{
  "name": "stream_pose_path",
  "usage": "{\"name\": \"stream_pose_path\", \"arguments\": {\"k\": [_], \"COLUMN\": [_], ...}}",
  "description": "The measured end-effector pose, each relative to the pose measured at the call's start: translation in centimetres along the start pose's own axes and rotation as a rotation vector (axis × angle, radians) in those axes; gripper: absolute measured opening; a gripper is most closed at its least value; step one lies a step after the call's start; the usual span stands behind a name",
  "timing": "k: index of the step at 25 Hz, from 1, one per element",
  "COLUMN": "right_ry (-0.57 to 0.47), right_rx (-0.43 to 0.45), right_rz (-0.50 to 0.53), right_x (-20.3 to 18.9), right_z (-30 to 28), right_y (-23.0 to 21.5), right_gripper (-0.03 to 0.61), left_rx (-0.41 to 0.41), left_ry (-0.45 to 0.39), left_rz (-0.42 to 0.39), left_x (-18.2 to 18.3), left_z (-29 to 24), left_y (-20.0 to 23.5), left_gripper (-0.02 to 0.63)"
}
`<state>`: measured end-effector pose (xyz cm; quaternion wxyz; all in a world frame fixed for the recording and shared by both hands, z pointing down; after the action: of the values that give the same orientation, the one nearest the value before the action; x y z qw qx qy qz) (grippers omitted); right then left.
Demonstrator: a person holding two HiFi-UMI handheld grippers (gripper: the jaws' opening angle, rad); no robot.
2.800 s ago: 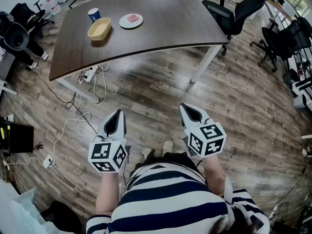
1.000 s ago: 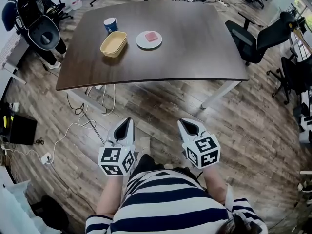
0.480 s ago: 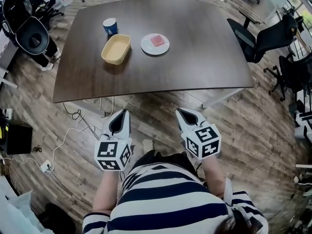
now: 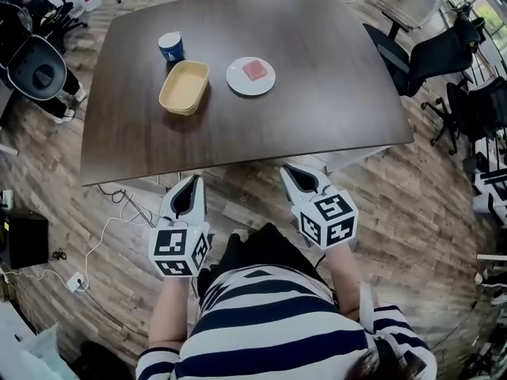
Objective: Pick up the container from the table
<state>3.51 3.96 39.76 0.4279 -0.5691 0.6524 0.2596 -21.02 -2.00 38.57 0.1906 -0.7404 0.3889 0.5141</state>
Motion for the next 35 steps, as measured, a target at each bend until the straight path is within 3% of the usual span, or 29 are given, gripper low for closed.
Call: {"name": "stream_pose_path", "arguments": {"k": [18, 26, 35], "right_ry": [0.017, 0.038, 0.092], "right_rx": [0.192, 0.278, 0.322], "right_rz": [0.075, 0.09, 0.109], "right_x": [7.4, 9.0, 10.2], "right_z": [-11.0, -15.3, -19.4], "right_y": [-8.2, -10.9, -11.0], "right_gripper": [0.029, 0.034, 0.034], "left_rx": [0.122, 0.143, 0.195], "left_ry": [0.033, 0.116, 0.23], "left_rz": [-0.005, -0.006, -0.177], "left_x": [5.0, 5.9, 7.4], "left_z": [-12.3, -16.7, -19.7], "left_y": [2.0, 3.1, 5.8], "left_gripper": [0.0, 0.0, 0.0]}}
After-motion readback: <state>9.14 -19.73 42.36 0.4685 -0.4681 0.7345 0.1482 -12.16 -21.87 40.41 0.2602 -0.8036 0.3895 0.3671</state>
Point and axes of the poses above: the fingertips, and each gripper's own axes: z backward along the fingers, y to its left, x out of its top, the point moved 8 cm from there along z, backward along the fingers, and after that the axes turned 1 degree about y, right-handed, at the moved point
